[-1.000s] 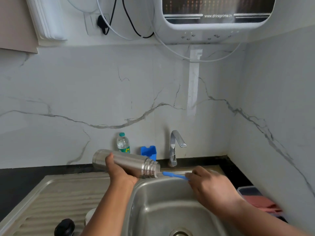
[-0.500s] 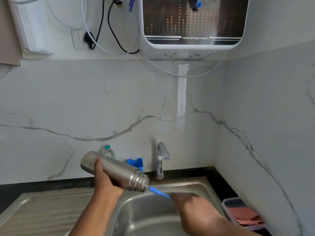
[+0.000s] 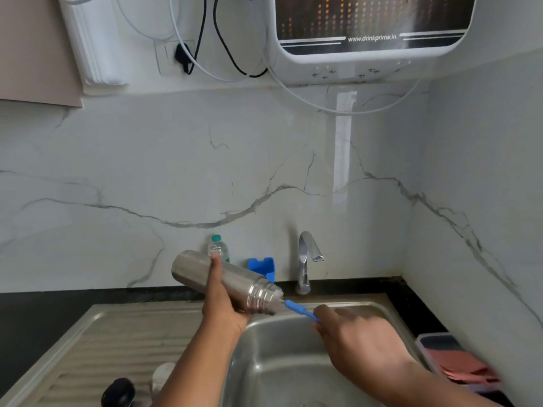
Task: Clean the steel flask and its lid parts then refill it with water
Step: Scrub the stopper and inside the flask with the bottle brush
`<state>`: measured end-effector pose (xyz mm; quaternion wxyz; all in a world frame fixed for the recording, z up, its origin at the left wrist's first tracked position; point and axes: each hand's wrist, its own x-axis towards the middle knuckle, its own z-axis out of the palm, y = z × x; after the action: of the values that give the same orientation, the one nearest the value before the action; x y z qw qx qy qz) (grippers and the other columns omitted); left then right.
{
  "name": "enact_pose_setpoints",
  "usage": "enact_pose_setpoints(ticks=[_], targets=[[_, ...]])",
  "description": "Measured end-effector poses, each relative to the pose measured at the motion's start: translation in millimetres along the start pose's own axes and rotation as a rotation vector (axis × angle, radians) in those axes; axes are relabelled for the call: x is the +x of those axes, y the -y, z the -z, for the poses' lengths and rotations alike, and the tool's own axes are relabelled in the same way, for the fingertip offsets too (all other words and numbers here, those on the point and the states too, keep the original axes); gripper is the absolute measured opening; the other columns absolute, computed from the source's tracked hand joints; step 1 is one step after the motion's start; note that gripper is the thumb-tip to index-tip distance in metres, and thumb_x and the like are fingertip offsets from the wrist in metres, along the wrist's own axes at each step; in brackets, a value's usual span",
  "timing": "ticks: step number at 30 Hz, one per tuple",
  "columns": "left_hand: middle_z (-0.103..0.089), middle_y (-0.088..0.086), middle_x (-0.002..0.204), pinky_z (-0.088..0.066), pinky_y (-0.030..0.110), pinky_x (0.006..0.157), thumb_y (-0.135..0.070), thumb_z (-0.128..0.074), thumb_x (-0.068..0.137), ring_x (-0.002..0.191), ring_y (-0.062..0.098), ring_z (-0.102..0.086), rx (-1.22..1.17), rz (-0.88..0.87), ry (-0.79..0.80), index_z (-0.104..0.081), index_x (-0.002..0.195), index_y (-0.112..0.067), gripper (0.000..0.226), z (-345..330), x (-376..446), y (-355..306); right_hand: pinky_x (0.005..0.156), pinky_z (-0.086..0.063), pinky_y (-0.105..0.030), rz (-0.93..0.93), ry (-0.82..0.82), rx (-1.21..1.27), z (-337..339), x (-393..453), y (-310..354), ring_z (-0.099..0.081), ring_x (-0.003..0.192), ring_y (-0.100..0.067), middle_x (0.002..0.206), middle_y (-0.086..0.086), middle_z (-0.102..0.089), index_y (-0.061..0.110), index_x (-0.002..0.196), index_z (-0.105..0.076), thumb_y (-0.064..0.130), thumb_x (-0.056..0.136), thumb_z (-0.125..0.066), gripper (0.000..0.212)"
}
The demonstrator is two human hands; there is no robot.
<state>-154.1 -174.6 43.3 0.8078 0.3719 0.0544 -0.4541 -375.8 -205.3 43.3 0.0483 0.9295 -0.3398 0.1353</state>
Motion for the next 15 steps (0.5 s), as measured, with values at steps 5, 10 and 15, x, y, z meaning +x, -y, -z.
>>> enact_pose_setpoints(ticks=[5,10,15], targets=[[-0.066,0.018,0.095,-0.048,0.060,0.095,-0.031,-0.074,0.081,0.088,0.035,-0.065,0.016,-0.007,-0.012,-0.057,0.110,-0.006,0.042,1,-3,7,0.048,-0.032,-0.030,0.015,-0.029,0.084,-2,0,4,-0.054,0.058,-0.022,0.066,0.002,-0.056,0.024,0.077,-0.051,0.045,0.087,-0.060,0.025],[-0.062,0.014,0.082,-0.054,0.045,0.075,-0.032,-0.066,0.084,0.072,0.030,-0.061,-0.005,-0.080,0.014,-0.057,0.097,-0.009,0.028,5,-3,-3,0.045,-0.029,-0.019,-0.196,0.226,0.658,3,5,12,-0.037,0.045,-0.005,0.049,0.007,-0.043,0.017,0.075,-0.061,0.041,0.096,-0.052,0.033],[-0.063,0.011,0.078,-0.053,0.037,0.063,-0.033,-0.061,0.084,0.066,0.028,-0.062,-0.069,-0.138,0.068,-0.060,0.099,-0.009,0.028,14,7,-8,0.041,-0.017,-0.018,-0.430,0.480,1.150,16,1,11,-0.023,0.039,-0.011,0.050,0.001,-0.036,0.006,0.089,-0.071,0.030,0.095,-0.059,0.027]])
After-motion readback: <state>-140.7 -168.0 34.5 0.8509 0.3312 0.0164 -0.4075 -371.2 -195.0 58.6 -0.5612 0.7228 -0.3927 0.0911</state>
